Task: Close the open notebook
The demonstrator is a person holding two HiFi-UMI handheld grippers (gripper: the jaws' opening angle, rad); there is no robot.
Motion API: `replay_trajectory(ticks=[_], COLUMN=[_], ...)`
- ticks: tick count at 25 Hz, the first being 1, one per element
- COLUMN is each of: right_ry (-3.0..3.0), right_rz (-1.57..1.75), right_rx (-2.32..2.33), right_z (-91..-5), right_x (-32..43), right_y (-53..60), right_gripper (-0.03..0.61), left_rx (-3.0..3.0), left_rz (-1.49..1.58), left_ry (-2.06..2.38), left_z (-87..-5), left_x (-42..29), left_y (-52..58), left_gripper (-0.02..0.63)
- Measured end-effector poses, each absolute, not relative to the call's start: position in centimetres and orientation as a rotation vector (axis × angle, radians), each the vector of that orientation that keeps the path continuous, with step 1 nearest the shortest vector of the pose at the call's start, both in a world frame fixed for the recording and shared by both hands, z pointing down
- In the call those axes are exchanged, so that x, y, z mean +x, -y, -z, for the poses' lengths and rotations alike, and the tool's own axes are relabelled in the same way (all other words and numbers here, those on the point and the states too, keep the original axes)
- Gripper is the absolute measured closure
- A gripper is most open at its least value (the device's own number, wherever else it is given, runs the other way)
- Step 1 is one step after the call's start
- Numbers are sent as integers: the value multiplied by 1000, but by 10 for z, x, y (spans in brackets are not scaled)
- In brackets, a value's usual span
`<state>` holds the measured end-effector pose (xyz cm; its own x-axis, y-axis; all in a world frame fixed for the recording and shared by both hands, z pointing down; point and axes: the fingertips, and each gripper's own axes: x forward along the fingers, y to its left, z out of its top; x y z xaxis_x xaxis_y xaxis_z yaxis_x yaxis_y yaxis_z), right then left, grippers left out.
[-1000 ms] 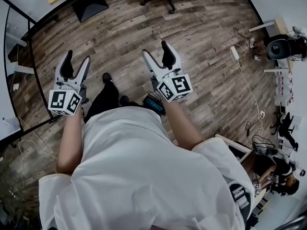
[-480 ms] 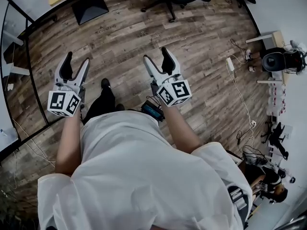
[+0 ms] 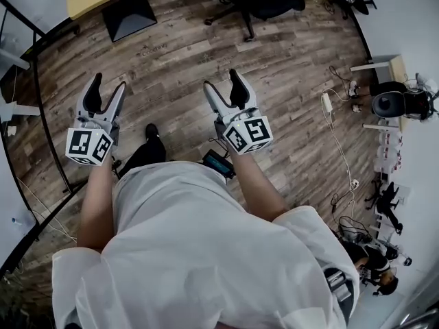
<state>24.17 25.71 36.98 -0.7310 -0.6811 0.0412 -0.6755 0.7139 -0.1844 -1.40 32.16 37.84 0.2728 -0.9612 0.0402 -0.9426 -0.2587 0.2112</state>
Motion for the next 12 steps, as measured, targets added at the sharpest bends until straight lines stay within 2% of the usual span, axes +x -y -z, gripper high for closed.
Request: replay_trajectory(ticks=[12], right_ry=[-2921], right_rz=[227], right_rx=[-1130], right_z=[-369], right_x=[155], right_y=[-166], right_gripper=[244], left_rx=[2408], left_rz=[125], left_ry=[1742], left_z=[-380], left_x=[-79], left_y=[-231], left_gripper=[324])
